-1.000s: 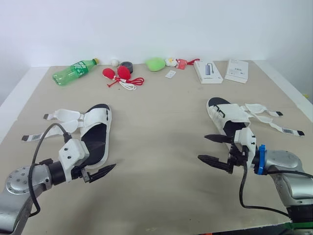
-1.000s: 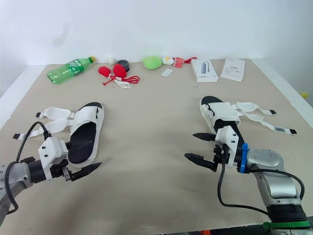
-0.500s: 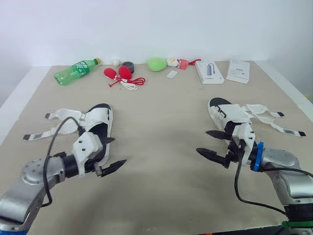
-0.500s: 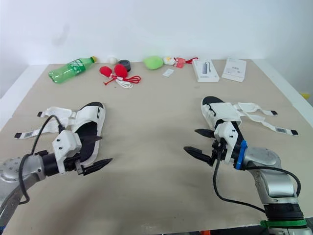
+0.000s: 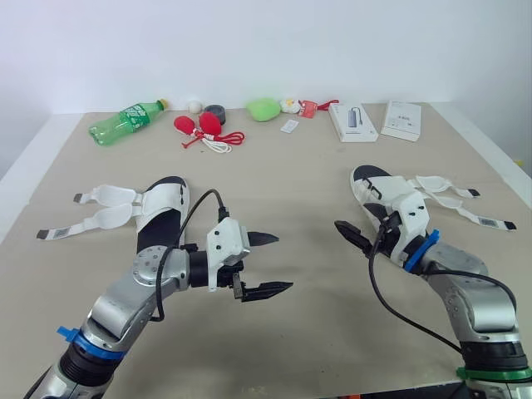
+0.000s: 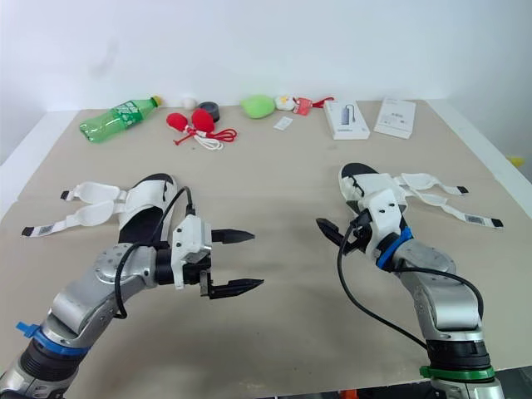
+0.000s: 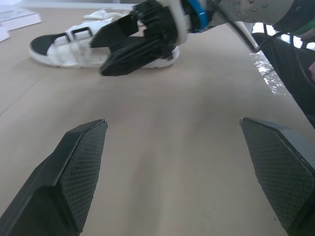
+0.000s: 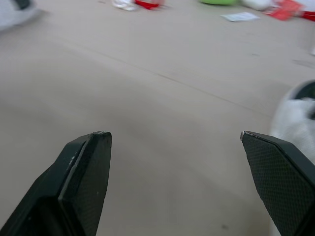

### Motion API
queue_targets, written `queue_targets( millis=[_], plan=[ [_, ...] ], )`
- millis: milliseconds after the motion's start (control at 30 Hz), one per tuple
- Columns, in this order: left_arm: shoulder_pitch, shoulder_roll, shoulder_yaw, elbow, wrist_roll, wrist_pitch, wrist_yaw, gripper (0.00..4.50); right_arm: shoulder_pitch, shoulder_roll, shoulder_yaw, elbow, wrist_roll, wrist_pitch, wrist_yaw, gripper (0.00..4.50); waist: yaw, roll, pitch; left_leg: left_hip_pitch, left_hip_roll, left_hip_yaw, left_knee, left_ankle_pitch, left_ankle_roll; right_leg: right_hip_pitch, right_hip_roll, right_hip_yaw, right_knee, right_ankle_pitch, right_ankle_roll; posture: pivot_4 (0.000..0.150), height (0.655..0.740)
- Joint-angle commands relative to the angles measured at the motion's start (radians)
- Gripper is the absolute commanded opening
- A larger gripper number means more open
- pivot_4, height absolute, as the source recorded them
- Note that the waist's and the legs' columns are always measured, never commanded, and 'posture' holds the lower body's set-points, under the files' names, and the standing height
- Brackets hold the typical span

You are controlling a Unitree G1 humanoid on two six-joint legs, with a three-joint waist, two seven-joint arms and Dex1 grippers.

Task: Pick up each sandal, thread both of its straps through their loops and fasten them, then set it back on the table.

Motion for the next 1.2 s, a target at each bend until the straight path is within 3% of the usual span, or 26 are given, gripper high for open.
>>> queue_targets(
  millis=[33, 733, 1200],
  plan=[
    [-0.042, -0.04, -0.016, 0.051, 0.046, -0.066, 0.002, 4.44, 0.002, 0.033, -0.055, -0.061, 0.008, 0.034, -0.083, 4.5, 0.0, 0.0, 0.0, 0.0, 0.0, 0.0, 0.0, 0.0, 0.0, 0.0, 0.001, 0.001, 0.0, 0.0, 0.0, 0.15, 0.74],
    [-0.044, -0.088, 0.005, 0.027, 0.032, -0.035, 0.01, 4.44, 0.058, 0.006, -0.165, -0.121, 0.032, 0.153, -0.146, 4.5, 0.0, 0.0, 0.0, 0.0, -0.001, 0.002, 0.001, -0.001, 0.001, 0.0, 0.004, 0.014, 0.0, 0.0, 0.001, 0.15, 0.74],
    [-0.06, -0.127, 0.018, 0.064, 0.044, -0.018, 0.073, 4.44, -0.076, 0.048, -0.092, 0.1, -0.015, 0.08, -0.142, 4.5, -0.003, 0.0, 0.0, 0.0, -0.001, 0.005, 0.001, -0.001, 0.002, -0.001, 0.011, 0.025, 0.0, 0.001, 0.003, 0.15, 0.74]
  ],
)
